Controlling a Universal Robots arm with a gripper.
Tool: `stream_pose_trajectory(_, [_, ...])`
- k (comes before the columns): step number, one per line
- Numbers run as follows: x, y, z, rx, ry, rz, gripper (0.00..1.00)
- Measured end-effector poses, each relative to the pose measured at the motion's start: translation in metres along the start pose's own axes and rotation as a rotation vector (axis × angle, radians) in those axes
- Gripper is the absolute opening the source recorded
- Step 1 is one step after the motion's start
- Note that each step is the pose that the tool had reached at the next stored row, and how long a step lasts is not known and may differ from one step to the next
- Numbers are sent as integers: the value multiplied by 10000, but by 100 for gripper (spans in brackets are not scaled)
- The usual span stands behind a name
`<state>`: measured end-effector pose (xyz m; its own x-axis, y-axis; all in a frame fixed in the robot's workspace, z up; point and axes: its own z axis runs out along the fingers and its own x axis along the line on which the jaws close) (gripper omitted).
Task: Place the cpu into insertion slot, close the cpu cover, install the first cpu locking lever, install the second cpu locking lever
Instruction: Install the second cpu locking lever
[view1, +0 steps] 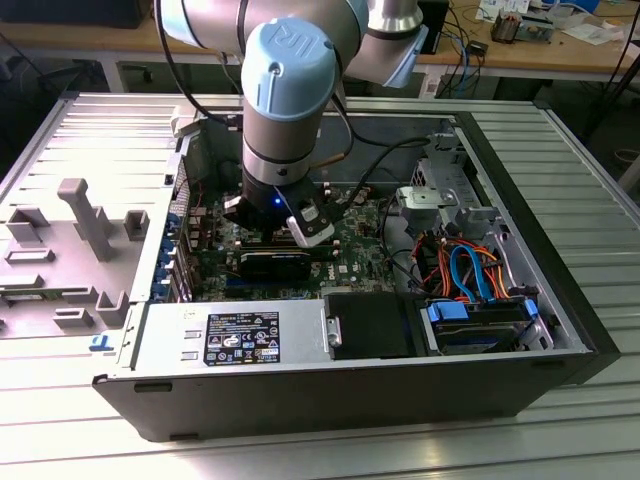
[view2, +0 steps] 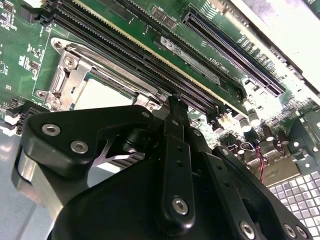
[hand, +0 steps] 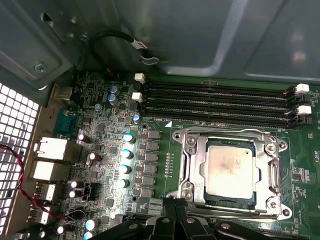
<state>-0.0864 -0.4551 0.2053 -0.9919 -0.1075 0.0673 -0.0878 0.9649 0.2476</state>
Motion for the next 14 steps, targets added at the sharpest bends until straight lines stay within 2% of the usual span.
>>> stream_pose_trajectory(7, [8, -3, 14, -15, -2, -1, 11])
stream_pose_trajectory(14, [26, -6, 36, -144, -18, -15, 11])
